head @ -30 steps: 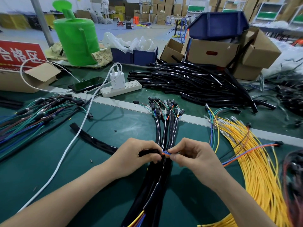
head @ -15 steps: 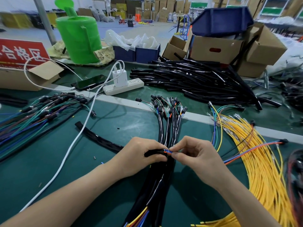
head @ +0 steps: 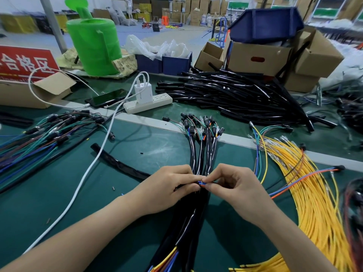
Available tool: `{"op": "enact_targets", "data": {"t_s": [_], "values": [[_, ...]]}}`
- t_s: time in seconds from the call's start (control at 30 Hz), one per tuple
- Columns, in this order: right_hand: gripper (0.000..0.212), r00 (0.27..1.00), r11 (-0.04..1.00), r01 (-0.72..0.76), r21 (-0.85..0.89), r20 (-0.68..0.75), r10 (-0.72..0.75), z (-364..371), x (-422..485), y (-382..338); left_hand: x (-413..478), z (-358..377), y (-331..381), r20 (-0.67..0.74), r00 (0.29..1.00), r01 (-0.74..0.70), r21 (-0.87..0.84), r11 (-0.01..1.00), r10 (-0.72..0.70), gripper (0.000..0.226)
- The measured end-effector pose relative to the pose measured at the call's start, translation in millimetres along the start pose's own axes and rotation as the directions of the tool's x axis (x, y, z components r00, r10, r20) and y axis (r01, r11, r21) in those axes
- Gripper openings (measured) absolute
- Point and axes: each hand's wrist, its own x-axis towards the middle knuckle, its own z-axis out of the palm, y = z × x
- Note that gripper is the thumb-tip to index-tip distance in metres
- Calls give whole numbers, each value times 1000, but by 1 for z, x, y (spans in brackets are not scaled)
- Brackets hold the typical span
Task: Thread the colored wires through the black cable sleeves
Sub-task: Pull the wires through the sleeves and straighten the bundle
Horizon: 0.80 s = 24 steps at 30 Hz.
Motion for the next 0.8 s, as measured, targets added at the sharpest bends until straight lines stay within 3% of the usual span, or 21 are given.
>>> {"op": "enact_targets", "data": {"t_s": [0.2, 0.43, 0.8], "values": [[12, 1000, 999, -15, -33, 10, 15, 0, -1, 0, 0, 3, -1, -69, 997, 18, -13, 1000, -19, 23], [17, 1000, 989, -8, -144, 13, 10, -2, -3, -6, -2, 5, 0, -45, 999, 7, -12, 1000, -8, 26], [19, 999, 987, -43, -153, -18, 41, -4, -3, -10, 0, 6, 2, -31, 999, 6, -2, 1000, -6, 26]]}}
